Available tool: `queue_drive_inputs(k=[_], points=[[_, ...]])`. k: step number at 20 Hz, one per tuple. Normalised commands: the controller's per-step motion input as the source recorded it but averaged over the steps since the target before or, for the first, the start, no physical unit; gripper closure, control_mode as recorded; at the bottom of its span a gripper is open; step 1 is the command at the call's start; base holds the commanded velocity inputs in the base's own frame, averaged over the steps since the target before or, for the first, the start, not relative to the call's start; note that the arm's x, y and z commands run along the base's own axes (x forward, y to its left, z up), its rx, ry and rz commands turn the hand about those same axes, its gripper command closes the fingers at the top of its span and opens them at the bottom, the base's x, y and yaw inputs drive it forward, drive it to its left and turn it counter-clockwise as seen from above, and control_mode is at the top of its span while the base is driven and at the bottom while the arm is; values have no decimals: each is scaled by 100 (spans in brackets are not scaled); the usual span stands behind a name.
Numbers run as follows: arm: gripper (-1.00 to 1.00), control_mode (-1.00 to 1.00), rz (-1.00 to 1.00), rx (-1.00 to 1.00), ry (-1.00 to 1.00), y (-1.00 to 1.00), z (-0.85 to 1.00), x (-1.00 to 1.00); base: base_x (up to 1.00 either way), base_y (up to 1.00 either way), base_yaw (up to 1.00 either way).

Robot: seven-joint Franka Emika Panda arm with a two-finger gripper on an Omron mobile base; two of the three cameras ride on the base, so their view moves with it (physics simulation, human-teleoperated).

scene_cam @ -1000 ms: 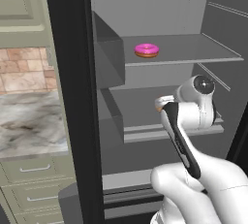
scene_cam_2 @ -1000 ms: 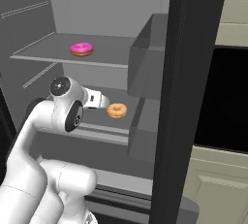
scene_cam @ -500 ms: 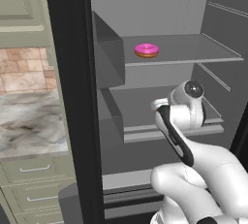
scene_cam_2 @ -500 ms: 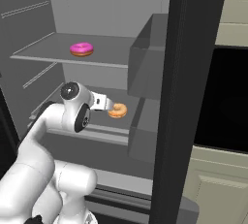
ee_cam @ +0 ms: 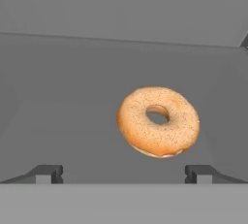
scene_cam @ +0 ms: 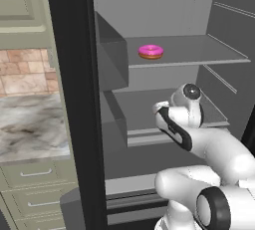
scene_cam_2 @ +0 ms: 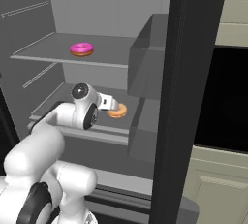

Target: Take the donuts from the fridge and place them on the empty tray on the dining counter.

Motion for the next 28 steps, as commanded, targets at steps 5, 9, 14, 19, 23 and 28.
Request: queue_drive_inputs(k=[5, 9, 14, 19, 23, 28], points=[[-100, -100, 0, 0, 6, -3, -13, 46, 0, 0, 0], [-100, -100, 0, 0, 4, 0, -18, 43, 0, 0, 0], [-100, -100, 0, 0, 0, 0, -23, 41, 0, 0, 0], [-100, -100, 0, 0, 0, 0, -30, 23, 0, 0, 0], [-100, -100, 0, 0, 0, -2, -29, 14, 0, 0, 0], [-100, -100, 0, 0, 0, -5, -27, 10, 0, 0, 0]])
